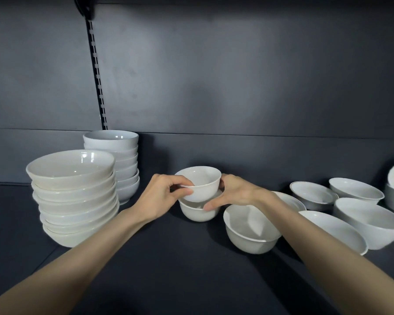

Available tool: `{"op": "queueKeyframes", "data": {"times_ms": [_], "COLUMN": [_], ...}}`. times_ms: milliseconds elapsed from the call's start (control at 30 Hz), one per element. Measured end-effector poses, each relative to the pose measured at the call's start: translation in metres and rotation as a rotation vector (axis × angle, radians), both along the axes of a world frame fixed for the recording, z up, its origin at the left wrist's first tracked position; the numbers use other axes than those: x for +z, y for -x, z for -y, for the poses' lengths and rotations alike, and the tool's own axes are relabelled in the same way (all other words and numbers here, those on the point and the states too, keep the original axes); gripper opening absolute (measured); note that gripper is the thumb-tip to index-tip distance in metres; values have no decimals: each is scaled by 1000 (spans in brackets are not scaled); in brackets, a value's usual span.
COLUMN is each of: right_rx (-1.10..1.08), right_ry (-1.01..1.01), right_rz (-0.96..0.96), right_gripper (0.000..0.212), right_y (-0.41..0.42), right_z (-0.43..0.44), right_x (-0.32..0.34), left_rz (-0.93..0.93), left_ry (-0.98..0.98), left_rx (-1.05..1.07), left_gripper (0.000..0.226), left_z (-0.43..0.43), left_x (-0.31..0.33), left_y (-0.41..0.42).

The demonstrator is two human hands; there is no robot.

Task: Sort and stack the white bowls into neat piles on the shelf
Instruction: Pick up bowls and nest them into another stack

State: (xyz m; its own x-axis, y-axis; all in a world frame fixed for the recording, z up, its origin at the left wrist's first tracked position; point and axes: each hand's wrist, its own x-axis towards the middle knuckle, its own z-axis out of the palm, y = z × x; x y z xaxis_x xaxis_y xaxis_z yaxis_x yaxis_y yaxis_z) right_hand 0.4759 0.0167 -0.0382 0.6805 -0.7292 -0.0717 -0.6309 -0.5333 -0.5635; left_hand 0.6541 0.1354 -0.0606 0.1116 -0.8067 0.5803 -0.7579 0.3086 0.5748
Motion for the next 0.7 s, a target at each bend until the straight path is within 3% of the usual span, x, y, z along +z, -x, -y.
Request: {"op": "queueKeyframes", "data": {"times_ms": [100, 233, 500, 600, 700], "right_rx": [-7, 13, -43, -103, -176], "right_ry": [22, 58, 56, 61, 41], "right_rz": [-4, -40, 68, 100, 197], "right_gripper": [97, 75, 63, 66, 67], "right_y": [-1, -5, -20, -24, -28], "right_z": [-7, -25, -68, -83, -96], "right_x": [-1, 0, -9, -14, -26], "left_rz": [-9, 2, -67, -94, -266], "left_ry": [-28, -68, -78, -56, -106], "left_rx": [23, 44, -5, -22, 17], "left_gripper": [6, 8, 12, 20, 38], "left_z": [-12, -28, -58, -62, -65], "left_x": [-4, -8, -19, -23, -25], "left_y": [-3, -1, -18, -26, -22]}}
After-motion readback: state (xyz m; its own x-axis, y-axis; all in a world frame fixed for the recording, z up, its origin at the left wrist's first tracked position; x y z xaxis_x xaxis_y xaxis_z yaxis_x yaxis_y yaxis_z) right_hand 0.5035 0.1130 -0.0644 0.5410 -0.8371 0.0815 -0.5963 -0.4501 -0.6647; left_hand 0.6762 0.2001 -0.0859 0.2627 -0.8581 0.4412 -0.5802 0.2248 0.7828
